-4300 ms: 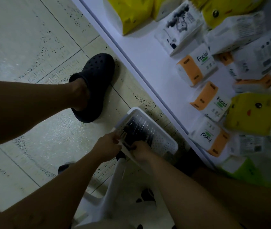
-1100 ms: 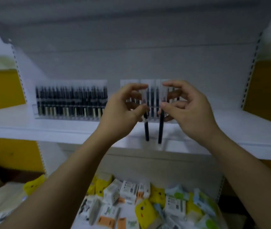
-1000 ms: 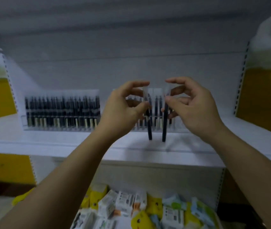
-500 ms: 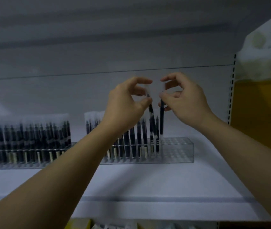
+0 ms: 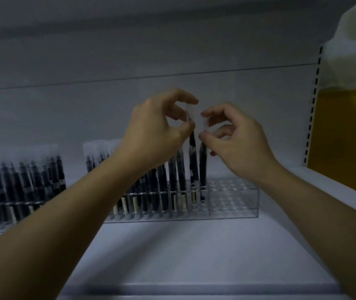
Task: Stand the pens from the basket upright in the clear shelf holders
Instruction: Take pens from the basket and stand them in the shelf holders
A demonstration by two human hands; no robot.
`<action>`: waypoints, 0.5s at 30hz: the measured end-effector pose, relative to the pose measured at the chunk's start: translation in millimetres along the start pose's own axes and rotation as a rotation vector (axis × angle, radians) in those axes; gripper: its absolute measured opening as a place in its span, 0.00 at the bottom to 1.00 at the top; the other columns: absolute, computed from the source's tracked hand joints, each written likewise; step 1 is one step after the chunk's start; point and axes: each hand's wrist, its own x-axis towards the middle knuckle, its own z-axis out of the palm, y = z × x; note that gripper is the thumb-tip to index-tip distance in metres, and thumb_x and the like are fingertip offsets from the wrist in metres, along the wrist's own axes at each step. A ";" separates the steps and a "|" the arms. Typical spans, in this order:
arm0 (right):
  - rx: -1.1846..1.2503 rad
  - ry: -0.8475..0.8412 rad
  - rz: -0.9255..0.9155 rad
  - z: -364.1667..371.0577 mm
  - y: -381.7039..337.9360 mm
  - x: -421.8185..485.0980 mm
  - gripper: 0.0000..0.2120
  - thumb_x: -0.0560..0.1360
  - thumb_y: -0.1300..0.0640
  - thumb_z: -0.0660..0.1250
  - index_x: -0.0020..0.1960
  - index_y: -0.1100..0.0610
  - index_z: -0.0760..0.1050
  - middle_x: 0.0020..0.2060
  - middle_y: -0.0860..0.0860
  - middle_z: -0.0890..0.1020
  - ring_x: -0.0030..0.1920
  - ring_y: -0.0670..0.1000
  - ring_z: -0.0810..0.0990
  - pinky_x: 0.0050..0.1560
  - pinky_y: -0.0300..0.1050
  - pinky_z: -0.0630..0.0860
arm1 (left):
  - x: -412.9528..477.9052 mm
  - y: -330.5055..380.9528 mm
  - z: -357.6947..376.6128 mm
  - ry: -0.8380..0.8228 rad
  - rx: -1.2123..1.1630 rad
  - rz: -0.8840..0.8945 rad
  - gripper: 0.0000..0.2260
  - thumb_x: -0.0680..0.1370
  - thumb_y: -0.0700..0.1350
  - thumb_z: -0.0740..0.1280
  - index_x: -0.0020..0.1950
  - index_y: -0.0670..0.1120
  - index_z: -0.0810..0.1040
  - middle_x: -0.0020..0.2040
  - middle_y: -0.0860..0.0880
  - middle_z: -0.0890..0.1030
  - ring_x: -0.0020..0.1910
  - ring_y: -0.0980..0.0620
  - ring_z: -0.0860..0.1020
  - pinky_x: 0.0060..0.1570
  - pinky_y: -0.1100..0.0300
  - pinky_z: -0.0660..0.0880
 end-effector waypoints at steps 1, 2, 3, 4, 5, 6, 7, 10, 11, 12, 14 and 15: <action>-0.036 -0.013 -0.008 0.4 0.9 -2.1 0.13 0.73 0.58 0.73 0.54 0.47 0.75 0.45 0.42 0.79 0.36 0.47 0.82 0.40 0.47 0.82 | 0.4 0.4 -0.1 -0.003 0.006 0.004 0.15 0.75 0.48 0.71 0.59 0.59 0.75 0.45 0.60 0.80 0.50 0.65 0.77 0.43 0.76 0.65; -0.066 -0.027 -0.015 1.0 2.4 -4.1 0.14 0.72 0.58 0.73 0.54 0.46 0.75 0.47 0.42 0.79 0.38 0.45 0.81 0.41 0.42 0.81 | 0.5 0.5 -0.5 -0.004 0.008 0.002 0.15 0.75 0.47 0.71 0.59 0.59 0.75 0.45 0.61 0.80 0.51 0.65 0.77 0.45 0.76 0.65; -0.093 -0.039 -0.022 1.2 3.8 -6.1 0.14 0.72 0.57 0.73 0.54 0.46 0.75 0.48 0.42 0.79 0.39 0.43 0.81 0.41 0.35 0.79 | 0.4 0.4 -1.0 -0.003 0.012 -0.002 0.14 0.75 0.47 0.71 0.59 0.59 0.75 0.45 0.61 0.79 0.51 0.64 0.77 0.45 0.76 0.64; -0.118 -0.050 -0.029 1.3 5.1 -7.6 0.14 0.72 0.57 0.73 0.54 0.46 0.75 0.49 0.44 0.79 0.40 0.42 0.80 0.40 0.30 0.75 | 0.2 0.6 -1.8 -0.001 0.020 -0.004 0.14 0.75 0.47 0.71 0.59 0.59 0.75 0.45 0.61 0.79 0.51 0.64 0.77 0.45 0.76 0.64; -0.142 -0.062 -0.035 1.6 6.0 -9.0 0.13 0.72 0.57 0.73 0.54 0.47 0.76 0.49 0.44 0.80 0.41 0.40 0.79 0.40 0.26 0.72 | 0.2 0.5 -2.9 -0.001 0.028 -0.004 0.14 0.75 0.47 0.71 0.59 0.59 0.75 0.44 0.62 0.79 0.50 0.65 0.77 0.44 0.77 0.65; -0.161 -0.077 -0.040 2.2 6.4 -10.1 0.12 0.72 0.57 0.73 0.53 0.47 0.77 0.50 0.45 0.80 0.42 0.40 0.79 0.40 0.25 0.70 | -0.2 0.5 -3.9 -0.003 0.032 -0.006 0.14 0.75 0.47 0.71 0.58 0.59 0.76 0.44 0.62 0.79 0.48 0.65 0.78 0.42 0.79 0.66; -0.175 -0.088 -0.045 3.1 6.7 -11.2 0.12 0.72 0.57 0.73 0.53 0.47 0.77 0.50 0.45 0.80 0.42 0.40 0.79 0.41 0.24 0.70 | -1.0 0.2 -4.3 -0.011 0.030 -0.011 0.14 0.75 0.47 0.72 0.58 0.60 0.76 0.44 0.62 0.79 0.46 0.64 0.79 0.40 0.80 0.68; -0.184 -0.085 -0.061 4.7 6.0 -12.7 0.11 0.72 0.56 0.73 0.54 0.48 0.79 0.49 0.45 0.79 0.43 0.40 0.79 0.42 0.25 0.70 | -5.1 -1.3 0.2 -0.078 0.053 -0.041 0.13 0.74 0.49 0.72 0.57 0.59 0.76 0.45 0.61 0.81 0.41 0.63 0.80 0.37 0.74 0.73; -0.188 -0.075 -0.064 4.4 5.6 -12.8 0.11 0.72 0.56 0.73 0.54 0.48 0.79 0.49 0.45 0.79 0.43 0.40 0.79 0.42 0.25 0.70 | -6.6 -2.2 3.2 -0.109 0.082 -0.044 0.13 0.74 0.49 0.72 0.57 0.59 0.77 0.46 0.61 0.81 0.40 0.62 0.80 0.37 0.69 0.74; -0.193 -0.065 -0.063 3.6 5.4 -12.8 0.11 0.72 0.55 0.73 0.54 0.48 0.80 0.49 0.45 0.79 0.43 0.39 0.78 0.42 0.26 0.71 | -7.7 -2.9 5.9 -0.131 0.110 -0.044 0.12 0.75 0.49 0.72 0.57 0.58 0.77 0.47 0.60 0.82 0.40 0.62 0.80 0.39 0.66 0.75; -0.194 -0.053 -0.056 1.6 5.5 -13.4 0.10 0.73 0.55 0.73 0.54 0.48 0.80 0.50 0.45 0.79 0.44 0.39 0.78 0.43 0.28 0.72 | -8.0 -3.9 9.5 -0.123 0.142 -0.048 0.13 0.75 0.50 0.71 0.58 0.57 0.78 0.52 0.59 0.81 0.49 0.59 0.79 0.51 0.60 0.75; -0.189 -0.049 -0.051 0.7 5.8 -13.8 0.10 0.73 0.55 0.73 0.54 0.48 0.80 0.50 0.45 0.79 0.44 0.39 0.78 0.44 0.28 0.73 | -7.1 -4.3 10.1 -0.108 0.156 -0.048 0.13 0.75 0.50 0.71 0.59 0.57 0.78 0.55 0.58 0.80 0.55 0.58 0.77 0.58 0.57 0.73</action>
